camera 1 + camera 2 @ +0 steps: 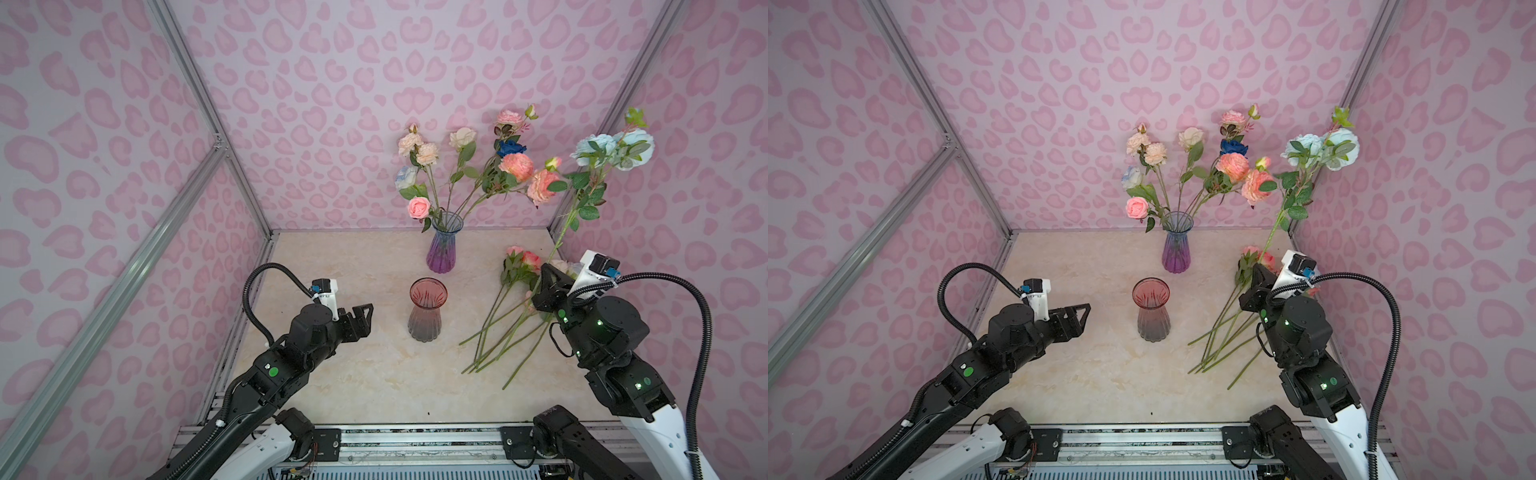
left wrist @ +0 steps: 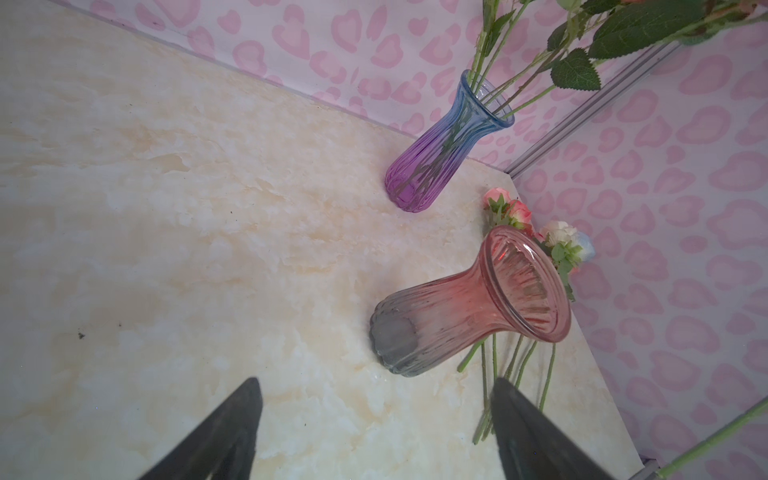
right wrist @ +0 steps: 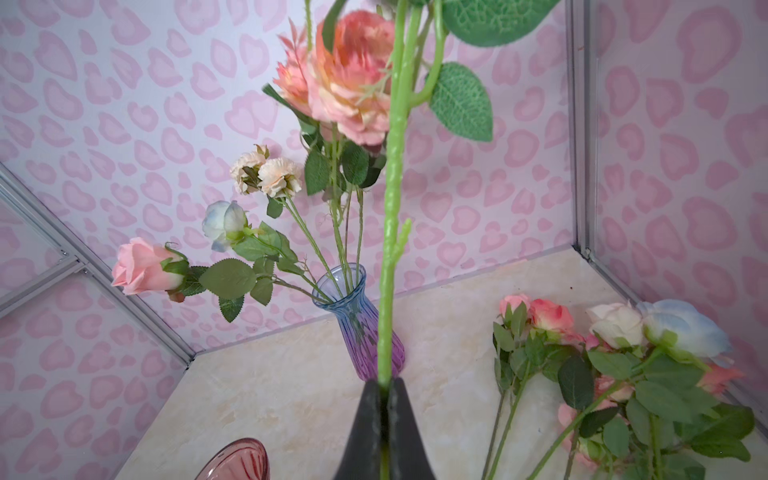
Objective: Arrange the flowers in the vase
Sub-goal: 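Lift the white rose upright out of the bunch with the right gripper, then carry the white rose over the red vase and lower its stem in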
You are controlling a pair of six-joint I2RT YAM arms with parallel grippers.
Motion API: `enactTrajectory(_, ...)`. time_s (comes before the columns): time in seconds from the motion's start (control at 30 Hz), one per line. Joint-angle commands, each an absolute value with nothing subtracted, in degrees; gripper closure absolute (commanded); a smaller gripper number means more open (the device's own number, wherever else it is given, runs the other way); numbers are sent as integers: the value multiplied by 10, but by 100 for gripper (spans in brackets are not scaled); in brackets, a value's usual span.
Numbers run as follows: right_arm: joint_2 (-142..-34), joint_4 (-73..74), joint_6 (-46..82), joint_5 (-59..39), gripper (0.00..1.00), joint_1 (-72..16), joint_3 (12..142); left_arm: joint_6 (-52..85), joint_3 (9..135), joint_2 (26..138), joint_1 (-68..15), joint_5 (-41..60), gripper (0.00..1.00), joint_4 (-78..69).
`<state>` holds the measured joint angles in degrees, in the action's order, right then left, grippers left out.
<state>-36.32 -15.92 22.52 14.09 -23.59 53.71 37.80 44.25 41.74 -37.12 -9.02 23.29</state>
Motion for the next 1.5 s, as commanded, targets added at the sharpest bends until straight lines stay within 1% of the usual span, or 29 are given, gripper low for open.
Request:
enactTrajectory(0.0,-357,-97,188,173,100,-250,536,380,448,413,-371,-102,13,239)
enactTrajectory(0.17,-385,-63,147,172,100,-261,573,381,446,416,-371,-107,13,236)
enactTrajectory(0.37,-433,-15,129,131,100,-280,607,375,453,425,-371,-111,13,238)
enactTrajectory(0.53,-479,72,88,125,100,-360,612,369,452,423,-371,-121,13,231)
enactTrajectory(0.63,-527,141,36,152,100,-425,628,365,441,411,-371,-140,13,218)
enactTrajectory(0.73,-584,182,-1,161,100,-457,657,369,416,383,-371,-168,12,201)
enactTrajectory(0.8,-614,216,-6,155,100,-461,664,375,395,359,-370,-176,12,189)
enactTrajectory(1.03,-694,340,-7,156,100,-462,640,373,370,305,-370,-194,12,198)
enactTrajectory(1.13,-716,357,-7,157,100,-463,632,368,367,295,-370,-196,11,197)
enactTrajectory(1.27,-726,379,1,179,100,-464,589,361,368,298,-370,-199,11,196)
enactTrajectory(1.47,-713,391,35,228,99,-476,503,360,365,320,-370,-190,11,186)
